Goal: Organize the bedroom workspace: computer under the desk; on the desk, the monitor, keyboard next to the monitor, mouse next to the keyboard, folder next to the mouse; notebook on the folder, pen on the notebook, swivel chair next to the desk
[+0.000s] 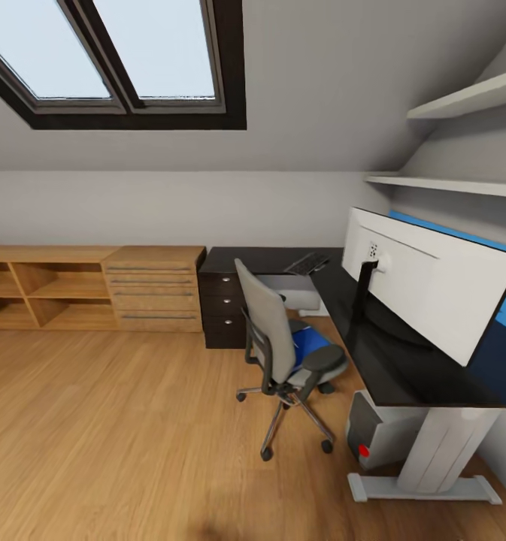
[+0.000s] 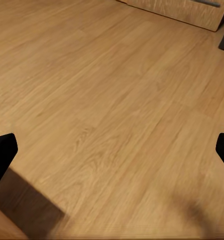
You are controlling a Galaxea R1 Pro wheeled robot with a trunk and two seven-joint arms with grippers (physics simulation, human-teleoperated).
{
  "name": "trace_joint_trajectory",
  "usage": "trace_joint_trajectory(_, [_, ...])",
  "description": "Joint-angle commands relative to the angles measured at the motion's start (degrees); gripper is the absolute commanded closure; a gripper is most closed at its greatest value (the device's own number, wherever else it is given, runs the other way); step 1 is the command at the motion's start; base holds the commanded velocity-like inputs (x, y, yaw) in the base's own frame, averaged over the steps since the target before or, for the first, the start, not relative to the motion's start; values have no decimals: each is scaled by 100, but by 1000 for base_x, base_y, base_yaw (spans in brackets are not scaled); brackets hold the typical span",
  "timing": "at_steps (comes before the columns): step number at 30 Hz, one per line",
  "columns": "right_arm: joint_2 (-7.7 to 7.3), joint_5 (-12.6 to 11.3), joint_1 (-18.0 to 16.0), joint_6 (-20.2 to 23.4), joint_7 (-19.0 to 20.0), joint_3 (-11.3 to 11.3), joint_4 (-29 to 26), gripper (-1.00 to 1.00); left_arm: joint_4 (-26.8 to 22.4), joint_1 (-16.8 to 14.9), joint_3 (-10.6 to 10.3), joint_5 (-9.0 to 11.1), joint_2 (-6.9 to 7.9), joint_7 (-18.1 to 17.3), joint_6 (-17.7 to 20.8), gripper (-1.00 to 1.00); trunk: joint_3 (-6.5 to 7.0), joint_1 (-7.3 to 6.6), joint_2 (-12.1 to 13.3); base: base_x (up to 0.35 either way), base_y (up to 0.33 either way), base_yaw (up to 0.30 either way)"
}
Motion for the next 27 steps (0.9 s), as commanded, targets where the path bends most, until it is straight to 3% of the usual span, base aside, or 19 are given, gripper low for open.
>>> trace_joint_trajectory(1, [1, 45, -4, -9, -47, 2, 4, -100, 3, 1, -13, 18, 1, 16, -9, -100, -23, 23, -44, 0, 0, -117])
trace_joint_trajectory(27, [1, 37, -4, -25, -43, -6, 5, -100, 59, 1, -21, 26, 5, 16, -7, -100, -478, 594, -1087, 0, 0, -65])
